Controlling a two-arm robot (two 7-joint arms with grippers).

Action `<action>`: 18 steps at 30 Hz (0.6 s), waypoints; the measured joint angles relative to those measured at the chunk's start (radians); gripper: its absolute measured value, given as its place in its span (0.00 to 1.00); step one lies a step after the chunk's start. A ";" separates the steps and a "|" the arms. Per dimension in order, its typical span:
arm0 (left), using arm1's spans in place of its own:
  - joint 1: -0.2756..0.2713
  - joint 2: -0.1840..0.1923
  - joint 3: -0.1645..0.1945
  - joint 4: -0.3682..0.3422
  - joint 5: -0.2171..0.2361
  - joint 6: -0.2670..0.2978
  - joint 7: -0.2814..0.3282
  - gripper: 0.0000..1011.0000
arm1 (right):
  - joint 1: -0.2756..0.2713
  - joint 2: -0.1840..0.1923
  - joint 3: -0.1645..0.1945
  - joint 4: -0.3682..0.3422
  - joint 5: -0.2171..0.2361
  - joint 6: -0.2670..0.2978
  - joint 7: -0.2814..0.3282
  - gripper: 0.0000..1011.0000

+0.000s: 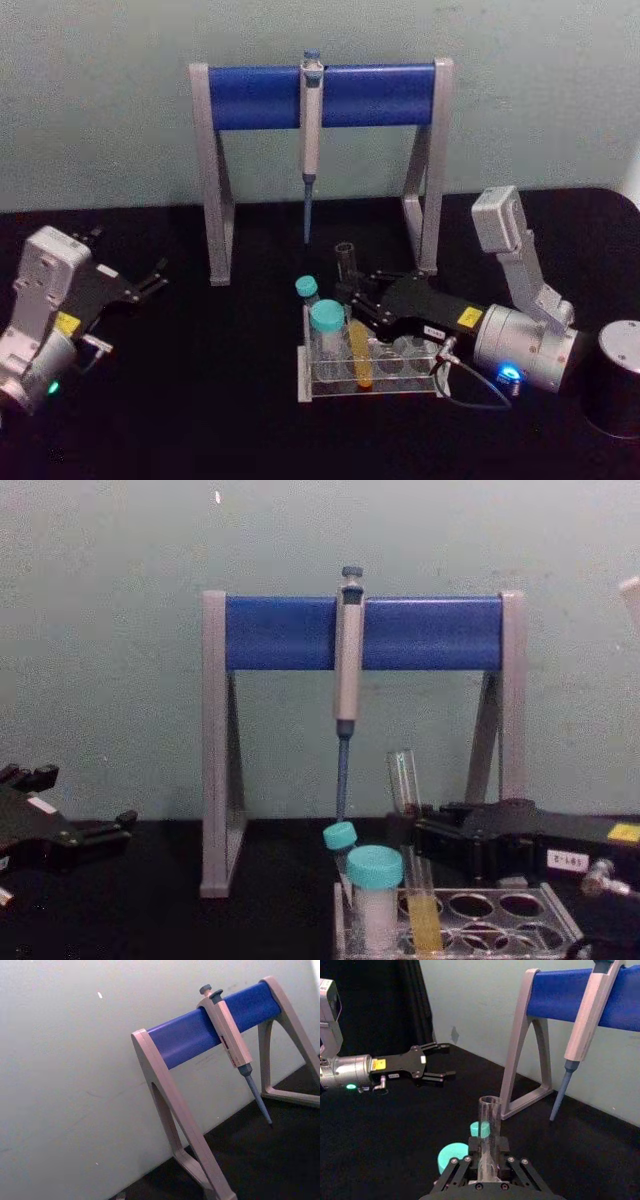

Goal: Pick up the test tube from the test tube rack, shake it, then place it back into the test tube rack.

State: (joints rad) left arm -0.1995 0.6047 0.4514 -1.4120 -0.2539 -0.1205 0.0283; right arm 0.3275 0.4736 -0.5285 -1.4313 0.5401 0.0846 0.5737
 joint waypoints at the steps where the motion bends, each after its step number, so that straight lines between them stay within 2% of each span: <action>1: 0.000 0.000 0.000 0.000 0.000 0.000 0.000 0.99 | 0.000 0.000 0.000 0.000 0.000 0.000 0.000 0.23; 18: 0.000 0.000 0.000 0.000 0.000 0.000 0.000 0.99 | 0.000 0.000 0.000 0.000 0.000 0.000 0.000 0.23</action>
State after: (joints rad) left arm -0.1995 0.6047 0.4514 -1.4120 -0.2539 -0.1205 0.0283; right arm 0.3275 0.4735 -0.5286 -1.4312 0.5406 0.0847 0.5733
